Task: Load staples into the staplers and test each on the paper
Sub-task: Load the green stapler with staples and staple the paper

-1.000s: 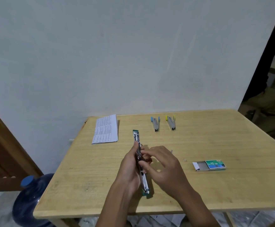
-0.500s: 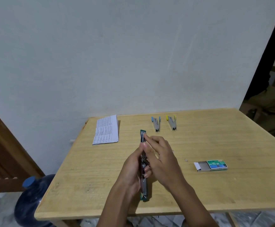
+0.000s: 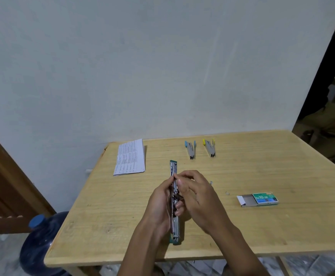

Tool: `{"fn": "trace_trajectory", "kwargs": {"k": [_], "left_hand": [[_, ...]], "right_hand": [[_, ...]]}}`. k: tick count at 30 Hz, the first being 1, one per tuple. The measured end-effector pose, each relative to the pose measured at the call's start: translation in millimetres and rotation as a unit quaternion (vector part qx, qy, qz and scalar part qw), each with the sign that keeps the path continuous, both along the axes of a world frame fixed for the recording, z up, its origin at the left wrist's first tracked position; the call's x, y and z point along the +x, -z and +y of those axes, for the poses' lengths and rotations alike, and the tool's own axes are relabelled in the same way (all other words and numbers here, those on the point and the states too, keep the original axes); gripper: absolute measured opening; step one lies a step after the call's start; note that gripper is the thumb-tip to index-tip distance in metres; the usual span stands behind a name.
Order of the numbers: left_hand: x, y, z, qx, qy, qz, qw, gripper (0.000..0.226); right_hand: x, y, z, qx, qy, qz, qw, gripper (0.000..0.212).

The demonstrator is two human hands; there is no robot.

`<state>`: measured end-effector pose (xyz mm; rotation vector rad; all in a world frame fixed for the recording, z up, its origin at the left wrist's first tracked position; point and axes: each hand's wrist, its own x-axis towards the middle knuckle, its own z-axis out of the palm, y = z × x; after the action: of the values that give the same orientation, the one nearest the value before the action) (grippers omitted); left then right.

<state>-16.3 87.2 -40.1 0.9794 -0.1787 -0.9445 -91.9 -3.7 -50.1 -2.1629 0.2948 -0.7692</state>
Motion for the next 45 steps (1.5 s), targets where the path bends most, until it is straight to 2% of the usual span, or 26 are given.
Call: {"fn": "trace_trajectory", "kwargs": {"k": [2,4,6,8,9,10,12,13,14,15,16,17,18,20,21,22,23,25,26,27,28,31,34,38,40,45], "left_hand": [[1,-1,0,0.004,0.004,-0.009,1.000,0.030],[3,-4,-2,0.023,0.001,-0.028,0.999,0.028],[4,-8,-3,0.077,-0.005,-0.088,0.993,0.028],[4,-14,-4,0.162,-0.006,-0.210,0.964,0.029],[3,-17,-4,0.208,-0.003,-0.292,0.934,0.029],[2,-19,-4,0.255,0.006,-0.388,0.885,0.028],[3,-21,-5,0.350,0.048,-0.578,0.736,0.030],[4,-23,-6,0.397,0.057,-0.638,0.657,0.034],[5,-25,-8,0.424,0.050,-0.676,0.600,0.036],[6,-26,-10,0.431,0.031,-0.700,0.569,0.034],[7,-28,-11,0.424,0.008,-0.713,0.558,0.030],[8,-30,-11,0.408,-0.013,-0.718,0.564,0.028],[10,-30,-11,0.383,-0.025,-0.706,0.595,0.027],[15,-28,-12,0.306,-0.027,-0.616,0.726,0.027],[16,-27,-12,0.269,-0.022,-0.539,0.798,0.028],[17,-25,-12,0.237,-0.017,-0.444,0.864,0.028],[16,-22,-11,0.205,-0.009,-0.343,0.917,0.028],[16,-13,-7,0.136,0.012,-0.175,0.975,0.026],[17,-7,-6,0.105,0.026,-0.113,0.988,0.024],[17,-1,-6,0.077,0.040,-0.061,0.994,0.023],[17,6,-7,0.052,0.053,-0.017,0.997,0.021],[10,17,-16,-0.021,0.078,0.084,0.993,0.022],[6,19,-22,-0.072,0.095,0.149,0.982,0.028],[9,19,-25,-0.088,0.098,0.166,0.977,0.029],[9,20,-25,-0.080,0.094,0.158,0.980,0.028],[10,23,-26,-0.055,0.091,0.131,0.986,0.024]], "right_hand": [[0,-3,3,0.093,-0.009,-0.025,0.995,0.042],[3,-8,7,0.273,0.012,-0.065,0.960,0.038],[12,-8,6,0.463,0.049,-0.098,0.880,0.040],[22,-10,4,0.634,0.043,-0.112,0.764,0.043],[24,-13,5,0.690,0.038,-0.106,0.715,0.044],[26,-16,6,0.730,0.032,-0.100,0.675,0.045],[28,-24,10,0.785,0.029,-0.111,0.609,0.042],[28,-29,13,0.802,0.037,-0.121,0.583,0.040],[28,-30,15,0.809,0.054,-0.122,0.573,0.038],[29,-28,16,0.808,0.075,-0.115,0.573,0.037],[30,-26,17,0.805,0.092,-0.103,0.577,0.037],[30,-24,18,0.805,0.100,-0.099,0.576,0.038],[31,-22,18,0.810,0.093,-0.110,0.568,0.039],[33,-20,14,0.813,0.086,-0.154,0.555,0.034],[32,-19,9,0.797,0.092,-0.175,0.570,0.030],[31,-16,2,0.762,0.107,-0.182,0.612,0.025],[28,-15,-7,0.703,0.125,-0.168,0.679,0.023],[19,-11,-26,0.504,0.158,-0.078,0.845,0.024],[15,-11,-35,0.395,0.162,-0.022,0.904,0.026],[12,-10,-45,0.300,0.162,0.030,0.940,0.028],[10,-9,-54,0.220,0.159,0.078,0.959,0.028],[9,-8,-76,0.078,0.140,0.211,0.964,0.027],[9,-7,-91,0.026,0.107,0.290,0.951,0.025],[4,-11,-101,-0.015,0.061,0.331,0.942,0.027],[0,-13,-105,-0.024,0.053,0.328,0.943,0.026],[-32,-30,-125,0.001,0.093,0.244,0.965,0.021]]}}
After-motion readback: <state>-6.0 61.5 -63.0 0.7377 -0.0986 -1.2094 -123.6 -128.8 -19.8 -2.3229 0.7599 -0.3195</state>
